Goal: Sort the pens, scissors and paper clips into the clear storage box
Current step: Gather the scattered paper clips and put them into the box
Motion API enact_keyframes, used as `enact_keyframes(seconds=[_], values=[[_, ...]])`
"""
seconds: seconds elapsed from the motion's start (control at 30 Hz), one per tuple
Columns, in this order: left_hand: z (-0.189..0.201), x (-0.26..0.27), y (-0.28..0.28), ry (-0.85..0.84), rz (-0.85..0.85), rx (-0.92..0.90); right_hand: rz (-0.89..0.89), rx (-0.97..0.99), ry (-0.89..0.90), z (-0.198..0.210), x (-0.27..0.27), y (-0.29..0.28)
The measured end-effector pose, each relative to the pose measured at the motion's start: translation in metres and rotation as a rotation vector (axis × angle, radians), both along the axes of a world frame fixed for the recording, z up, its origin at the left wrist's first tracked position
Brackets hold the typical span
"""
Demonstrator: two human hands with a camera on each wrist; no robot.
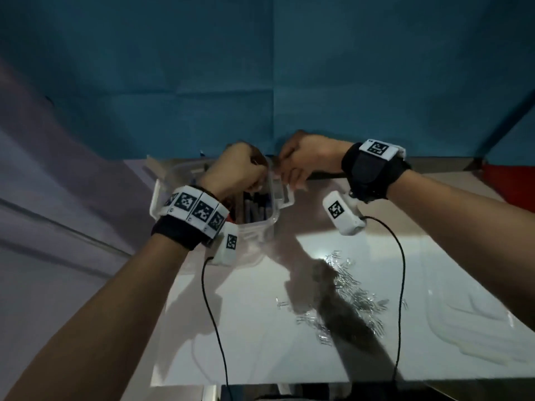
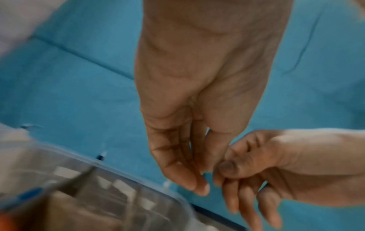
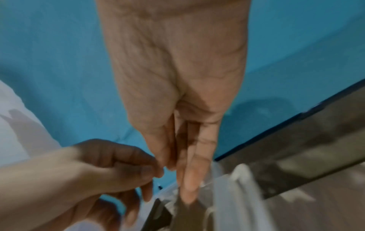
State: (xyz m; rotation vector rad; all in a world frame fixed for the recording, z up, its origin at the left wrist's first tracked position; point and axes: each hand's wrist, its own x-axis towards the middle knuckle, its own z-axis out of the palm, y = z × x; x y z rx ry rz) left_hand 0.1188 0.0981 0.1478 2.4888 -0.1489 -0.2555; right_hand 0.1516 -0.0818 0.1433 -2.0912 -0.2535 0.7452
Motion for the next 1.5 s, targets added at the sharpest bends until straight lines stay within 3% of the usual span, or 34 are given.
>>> enact_keyframes(seconds=[0.13, 0.23, 0.47, 0.57, 0.7, 0.93, 1.1, 1.2, 1.37, 1.5], values=[[-0.015, -0.037, -0.065, 0.103, -0.202, -0.115, 0.1, -0.257, 0.117, -0.031, -0.024, -0.076], [-0.054, -0.052, -0.103, 0.206, -0.315, -0.073, 0.071, -0.334, 0.213, -0.075, -0.045, -0.107], [-0.179, -0.087, -0.126, 0.195, -0.313, 0.284, 0.116, -0.529, -0.277, -0.172, -0.109, -0.103], [-0.203, -0.116, -0.128, 0.122, -0.374, 0.242, 0.213, -0.518, -0.334, -0.194, -0.139, -0.115], [-0.211, -0.127, -0.122, 0.139, -0.448, 0.16, 0.323, -0.463, -0.322, -0.187, -0.149, -0.13], [-0.201, -0.123, -0.098, 0.097, -0.294, 0.135, 0.156, -0.47, -0.317, -0.182, -0.137, -0.145], [-0.204, -0.139, -0.041, 0.258, -0.051, 0.349, 0.012, -0.565, -0.242, -0.19, -0.146, -0.16], [-0.207, -0.163, -0.028, 0.324, 0.044, 0.446, -0.042, -0.545, -0.386, -0.206, -0.172, -0.141], [-0.212, -0.181, -0.08, 0.284, 0.006, 0.249, 0.215, -0.419, -0.322, -0.209, -0.18, -0.133], [-0.209, -0.169, -0.095, 0.256, -0.035, 0.119, 0.068, -0.349, -0.303, -0.19, -0.17, -0.163]])
